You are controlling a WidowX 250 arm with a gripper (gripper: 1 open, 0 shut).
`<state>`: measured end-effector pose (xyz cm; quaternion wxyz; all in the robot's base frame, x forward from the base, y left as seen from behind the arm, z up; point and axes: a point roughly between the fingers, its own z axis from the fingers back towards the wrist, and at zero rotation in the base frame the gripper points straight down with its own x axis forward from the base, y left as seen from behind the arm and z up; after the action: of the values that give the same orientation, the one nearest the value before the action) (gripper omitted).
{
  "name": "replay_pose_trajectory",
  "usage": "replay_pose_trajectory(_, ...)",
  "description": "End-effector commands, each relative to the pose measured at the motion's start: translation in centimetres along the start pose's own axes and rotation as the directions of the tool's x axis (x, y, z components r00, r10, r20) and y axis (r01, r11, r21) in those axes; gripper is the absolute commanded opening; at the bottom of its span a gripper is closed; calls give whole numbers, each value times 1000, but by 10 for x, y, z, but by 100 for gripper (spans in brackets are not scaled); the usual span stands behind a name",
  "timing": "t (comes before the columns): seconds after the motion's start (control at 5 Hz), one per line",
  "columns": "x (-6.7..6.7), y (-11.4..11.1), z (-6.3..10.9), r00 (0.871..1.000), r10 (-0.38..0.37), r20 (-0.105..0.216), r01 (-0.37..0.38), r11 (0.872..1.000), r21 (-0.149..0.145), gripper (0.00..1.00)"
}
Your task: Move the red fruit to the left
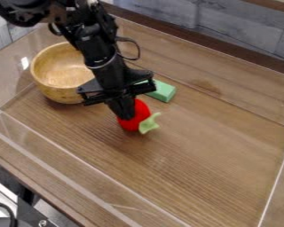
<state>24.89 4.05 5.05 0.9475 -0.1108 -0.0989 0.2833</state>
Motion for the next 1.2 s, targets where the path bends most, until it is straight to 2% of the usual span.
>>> replay_pose_trajectory(0.0,15,-7,14,999,-39,32,40,999,-24,0)
replay_pose_trajectory(0.2,16,-6,15,997,-70,19,70,997,-26,0)
replay_pose_trajectory(0.6,28,-1,13,994,-106,7,106,994,-21,0)
replay_pose_trajectory(1.0,21,-15,36,999,-47,16,46,999,11,0)
